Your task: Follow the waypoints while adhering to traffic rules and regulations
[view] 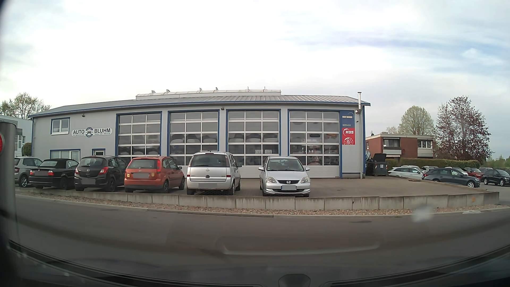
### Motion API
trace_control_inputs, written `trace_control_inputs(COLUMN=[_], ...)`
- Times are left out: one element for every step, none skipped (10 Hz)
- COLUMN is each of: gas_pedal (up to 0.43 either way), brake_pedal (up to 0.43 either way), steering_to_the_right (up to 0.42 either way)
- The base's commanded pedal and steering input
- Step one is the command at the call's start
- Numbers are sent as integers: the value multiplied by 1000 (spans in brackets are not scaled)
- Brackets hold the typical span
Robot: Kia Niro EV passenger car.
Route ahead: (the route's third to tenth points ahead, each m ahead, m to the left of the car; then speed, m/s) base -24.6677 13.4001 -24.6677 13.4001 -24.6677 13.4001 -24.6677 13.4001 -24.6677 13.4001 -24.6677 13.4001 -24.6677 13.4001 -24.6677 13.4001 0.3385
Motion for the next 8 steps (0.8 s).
trace_control_inputs(gas_pedal=[0, 0, 0, 0, 0, 0, 0, 0], brake_pedal=[0, 0, 0, 0, 0, 6, 67, 140], steering_to_the_right=[-1, -1, -1, 0, 0, -1, -1, 0])
